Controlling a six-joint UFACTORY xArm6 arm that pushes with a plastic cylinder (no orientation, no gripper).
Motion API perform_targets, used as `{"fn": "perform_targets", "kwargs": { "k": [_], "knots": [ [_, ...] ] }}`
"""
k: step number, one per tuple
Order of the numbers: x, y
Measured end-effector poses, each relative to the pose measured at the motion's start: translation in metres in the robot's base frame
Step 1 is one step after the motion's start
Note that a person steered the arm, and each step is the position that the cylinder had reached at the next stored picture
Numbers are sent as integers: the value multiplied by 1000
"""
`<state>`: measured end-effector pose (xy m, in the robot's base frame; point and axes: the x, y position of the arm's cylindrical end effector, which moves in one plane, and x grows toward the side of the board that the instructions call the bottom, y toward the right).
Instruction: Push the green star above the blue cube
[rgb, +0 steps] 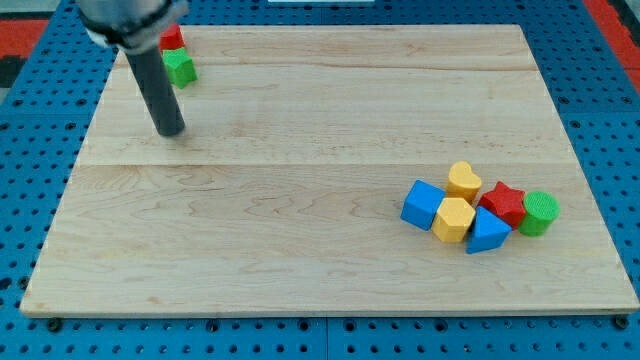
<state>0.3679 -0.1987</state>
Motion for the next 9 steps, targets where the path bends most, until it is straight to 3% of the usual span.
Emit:
{"fn": "perform_targets", "kwargs": {
  "k": [1, 2, 3, 4, 5, 6, 7, 8, 9],
  "knots": [
    [-24, -45],
    [-70, -50],
    [-86, -1],
    [-76, 98],
    [-65, 98],
    [-79, 57],
    [-104, 107],
    [-41, 184],
    [-4, 217]
  ]
}}
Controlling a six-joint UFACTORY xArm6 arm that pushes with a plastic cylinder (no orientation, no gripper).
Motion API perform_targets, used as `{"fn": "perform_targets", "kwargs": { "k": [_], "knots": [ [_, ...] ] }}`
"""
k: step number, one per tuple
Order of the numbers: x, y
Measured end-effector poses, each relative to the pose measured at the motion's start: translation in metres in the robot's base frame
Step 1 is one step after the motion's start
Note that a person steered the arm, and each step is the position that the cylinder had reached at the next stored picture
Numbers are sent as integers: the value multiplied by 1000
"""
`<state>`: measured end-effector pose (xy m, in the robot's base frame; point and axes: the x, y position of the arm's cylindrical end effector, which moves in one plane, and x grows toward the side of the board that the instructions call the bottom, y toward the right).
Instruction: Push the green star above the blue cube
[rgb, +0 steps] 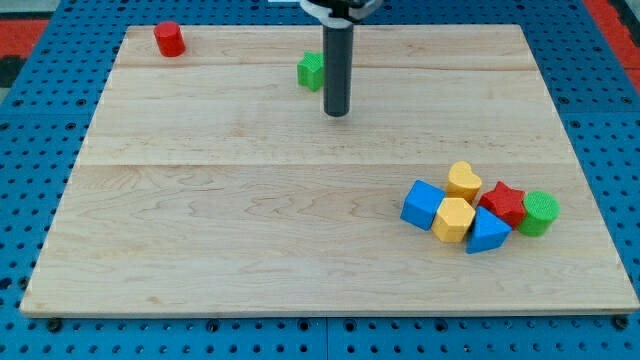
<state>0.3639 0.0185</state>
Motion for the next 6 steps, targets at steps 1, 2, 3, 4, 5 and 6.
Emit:
{"fn": "perform_targets", "kwargs": {
  "k": [1, 2, 3, 4, 5, 6],
  "knots": [
    [0, -82],
    [-43, -79],
    [-78, -93],
    [-112, -32],
    [-30, 35],
    [45, 51]
  ]
}}
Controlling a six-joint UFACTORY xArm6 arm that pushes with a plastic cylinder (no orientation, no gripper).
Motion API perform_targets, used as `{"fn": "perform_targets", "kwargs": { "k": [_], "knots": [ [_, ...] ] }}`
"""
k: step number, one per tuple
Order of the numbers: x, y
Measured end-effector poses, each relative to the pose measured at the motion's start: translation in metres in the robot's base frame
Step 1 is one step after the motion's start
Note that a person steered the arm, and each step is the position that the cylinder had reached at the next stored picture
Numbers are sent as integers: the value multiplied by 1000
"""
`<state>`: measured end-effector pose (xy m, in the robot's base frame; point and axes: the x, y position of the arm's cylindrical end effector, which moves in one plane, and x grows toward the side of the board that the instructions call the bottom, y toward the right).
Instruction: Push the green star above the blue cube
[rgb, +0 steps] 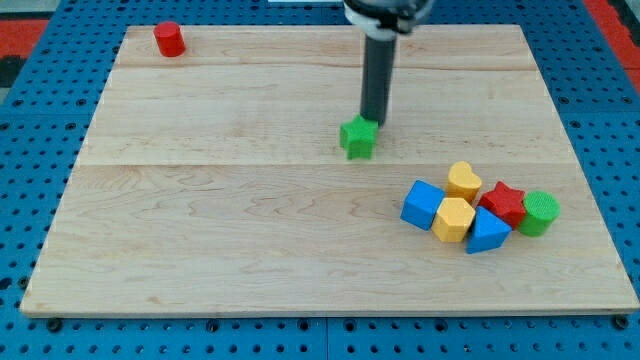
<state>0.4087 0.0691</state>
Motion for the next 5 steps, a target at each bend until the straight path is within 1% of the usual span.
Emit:
{"fn": "perform_targets", "kwargs": {
  "k": [1, 2, 3, 4, 5],
  "knots": [
    [-21, -1],
    [-7, -45],
    [32, -65],
    [56, -36],
    [63, -4]
  ]
}}
